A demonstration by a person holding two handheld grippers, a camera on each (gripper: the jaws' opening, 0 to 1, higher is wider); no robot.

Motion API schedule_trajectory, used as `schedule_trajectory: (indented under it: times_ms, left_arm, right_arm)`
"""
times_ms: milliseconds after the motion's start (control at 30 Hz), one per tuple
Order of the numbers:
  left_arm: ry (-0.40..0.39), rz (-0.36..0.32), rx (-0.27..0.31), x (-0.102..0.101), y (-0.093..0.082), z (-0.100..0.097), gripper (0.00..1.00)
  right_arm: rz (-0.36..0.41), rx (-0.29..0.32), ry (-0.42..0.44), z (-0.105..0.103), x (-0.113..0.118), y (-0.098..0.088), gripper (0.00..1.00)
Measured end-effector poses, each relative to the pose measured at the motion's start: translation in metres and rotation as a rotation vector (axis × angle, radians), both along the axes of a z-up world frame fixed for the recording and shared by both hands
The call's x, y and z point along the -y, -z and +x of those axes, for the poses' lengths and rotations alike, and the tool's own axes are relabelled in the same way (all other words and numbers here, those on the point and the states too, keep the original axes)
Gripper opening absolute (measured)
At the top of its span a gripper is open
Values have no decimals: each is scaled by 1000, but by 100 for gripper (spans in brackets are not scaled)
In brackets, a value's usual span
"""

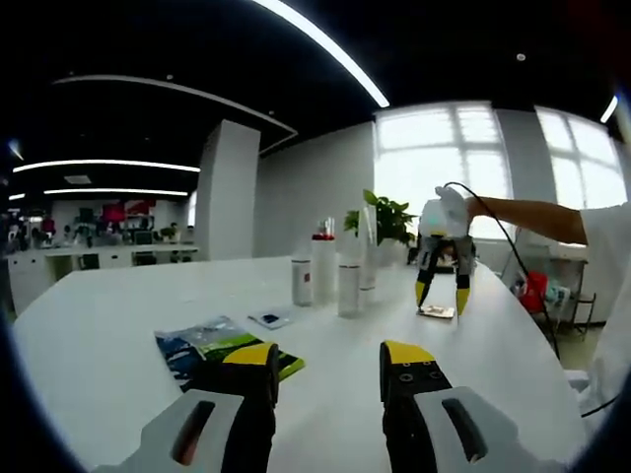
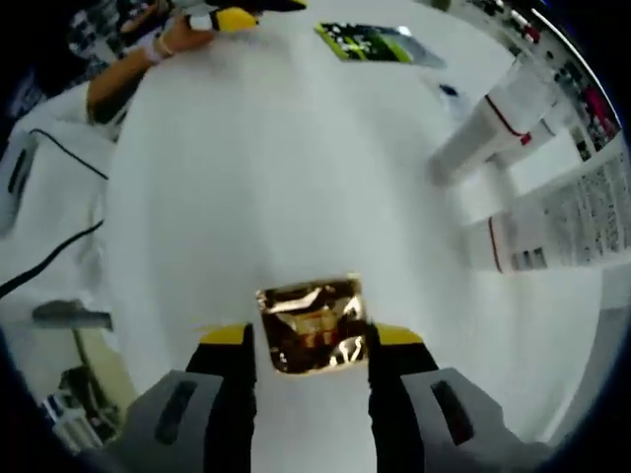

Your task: Arrange the skincare products in the storage area until every visible bottle or jar stands upright without overlapping.

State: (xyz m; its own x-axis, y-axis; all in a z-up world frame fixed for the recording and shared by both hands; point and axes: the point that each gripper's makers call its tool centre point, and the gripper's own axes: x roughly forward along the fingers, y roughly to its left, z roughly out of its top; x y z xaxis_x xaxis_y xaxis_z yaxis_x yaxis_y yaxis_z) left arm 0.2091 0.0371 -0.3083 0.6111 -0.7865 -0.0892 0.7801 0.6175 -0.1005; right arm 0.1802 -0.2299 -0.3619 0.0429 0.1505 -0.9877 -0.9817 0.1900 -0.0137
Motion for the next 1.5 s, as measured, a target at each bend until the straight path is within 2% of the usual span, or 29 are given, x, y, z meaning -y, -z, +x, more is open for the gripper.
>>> schedule_trajectory:
  times_ms: [167,200,233,267,333,400,433,600,633,700,733,767,800,833,867,933,1000,1133,1267,1400,1433,1500]
  left_arm:
    - [3,-3,1,0,-1,-1,42]
    - [5,-4,1,0,-1,-1,42]
    - [5,-4,2,0,-1,-1,42]
    - [6,-5,3,0,-1,-1,42]
    - [7,-8,3,0,-2,-1,42]
    - [6,-10,3,-1,-2,-1,42]
    - [6,-11,1,-1,-2,-1,42]
    - [5,-9,1,-2,-2,-1,42]
    - [6,-11,1,-2,-2,-1,42]
    - [6,-11,0,-2,-2,-1,42]
    - [6,-12,0,-2,-2,-1,42]
    - [6,-12,-1,-2,-2,-1,42]
    - [6,-14,0,-2,-2,-1,42]
    - [6,-15,0,-2,-2,-1,42]
    - [6,-18,0,-2,-3,-2,42]
    - [5,-23,-1,-3,-4,-2,42]
    - [5,-26,-2,-3,-4,-2,42]
    - [2,-35,-4,-3,-5,-2,42]
    - [1,-43,-6,-3,-6,-2,42]
    - [-1,-45,-6,-4,-6,-2,42]
    - [-2,-46,-6,-4,-6,-2,42]
    - [-2,-45,-6,-4,-6,-2,42]
  right_arm:
    - [-37,-15,-2,-4,-3,1,38]
    - [-79,-35,-41,-11,0,1,38]
    - [-87,-33,-46,-11,0,1,37]
    - [-98,-5,-53,-9,0,0,37]
    - [-97,82,-142,-6,-11,-5,37]
    - [-119,110,-176,-7,-12,-10,37]
    - [-132,156,-214,-6,-18,-15,37]
    - [-120,279,-291,-3,-39,-32,37]
    - [-134,379,-358,4,-50,-40,37]
    - [-165,476,-433,9,-59,-46,37]
    - [-164,557,-467,15,-70,-52,37]
    - [-163,578,-477,16,-73,-54,37]
    - [-146,657,-511,20,-87,-60,37]
    - [-142,680,-521,21,-90,-62,37]
    - [-86,771,-535,25,-111,-69,37]
    - [-19,861,-527,31,-128,-76,37]
    - [55,988,-527,40,-148,-84,37]
    - [221,1059,-441,49,-171,-87,37]
    - [255,1146,-410,58,-184,-90,37]
    - [253,1280,-418,62,-196,-95,37]
    - [318,1294,-398,58,-207,-94,37]
    - [404,1263,-359,51,-218,-90,37]
